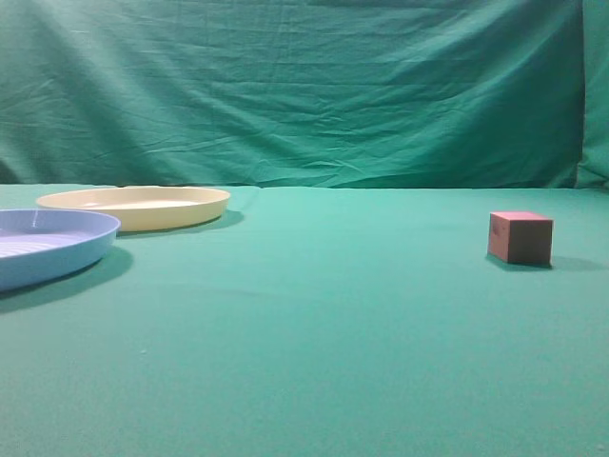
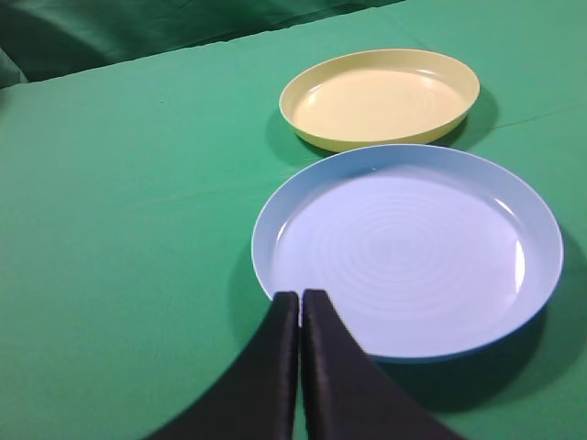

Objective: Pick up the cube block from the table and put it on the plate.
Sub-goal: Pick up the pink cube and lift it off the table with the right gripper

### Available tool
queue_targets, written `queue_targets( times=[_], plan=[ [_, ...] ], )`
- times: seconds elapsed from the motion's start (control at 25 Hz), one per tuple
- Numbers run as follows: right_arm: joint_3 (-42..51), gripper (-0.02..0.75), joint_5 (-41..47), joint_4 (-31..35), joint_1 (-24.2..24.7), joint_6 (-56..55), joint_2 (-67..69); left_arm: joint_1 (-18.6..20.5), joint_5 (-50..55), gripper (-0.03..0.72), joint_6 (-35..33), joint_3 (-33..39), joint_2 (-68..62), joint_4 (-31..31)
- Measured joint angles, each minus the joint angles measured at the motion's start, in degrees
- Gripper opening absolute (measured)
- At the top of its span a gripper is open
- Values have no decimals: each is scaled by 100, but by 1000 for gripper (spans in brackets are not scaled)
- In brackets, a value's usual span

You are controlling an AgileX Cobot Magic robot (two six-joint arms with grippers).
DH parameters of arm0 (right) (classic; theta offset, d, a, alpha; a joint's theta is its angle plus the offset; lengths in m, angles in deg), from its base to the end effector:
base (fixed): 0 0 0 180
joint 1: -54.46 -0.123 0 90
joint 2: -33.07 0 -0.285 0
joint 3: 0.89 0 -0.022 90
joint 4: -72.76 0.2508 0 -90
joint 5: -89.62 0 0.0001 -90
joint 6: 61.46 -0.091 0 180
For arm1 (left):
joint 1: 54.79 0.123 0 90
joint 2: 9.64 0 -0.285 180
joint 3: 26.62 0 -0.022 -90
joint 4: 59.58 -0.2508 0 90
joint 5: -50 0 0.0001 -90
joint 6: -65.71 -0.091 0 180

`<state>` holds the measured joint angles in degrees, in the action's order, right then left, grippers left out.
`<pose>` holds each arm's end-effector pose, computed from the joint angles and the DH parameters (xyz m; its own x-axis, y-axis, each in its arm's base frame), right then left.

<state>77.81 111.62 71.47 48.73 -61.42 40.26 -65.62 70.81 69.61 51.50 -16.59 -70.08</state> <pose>0.0522 0.0045 0.1705 -0.3035 -0.0521 -0.9514 -0.0984 0.9949 -0.0231 0.0527 -0.0041 0.1765 -0.2490 0.1526 -0.9564 0.1528 0.9813 0.1168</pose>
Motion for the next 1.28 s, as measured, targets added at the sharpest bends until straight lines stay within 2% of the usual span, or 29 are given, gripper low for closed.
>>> queue_targets(
  times=[0.84, 0.96, 1.04, 1.16, 1.28],
  plan=[
    [0, 0, -14, -26, 0, 25, 0, 0, 0, 0, 0, 0, 0, 0],
    [10, 0, -486, 40, 0, -241, 0, 0, 0, 0, 0, 0, 0, 0],
    [10, 0, -1313, 435, 0, -654, 0, 0, 0, 0, 0, 0, 0, 0],
    [10, 0, -2277, 605, 0, -863, 0, 0, 0, 0, 0, 0, 0, 0],
    [-381, 0, -1983, 657, 0, -899, 75, 0, 0, 0, 0, 0, 0, 0]
  ],
)
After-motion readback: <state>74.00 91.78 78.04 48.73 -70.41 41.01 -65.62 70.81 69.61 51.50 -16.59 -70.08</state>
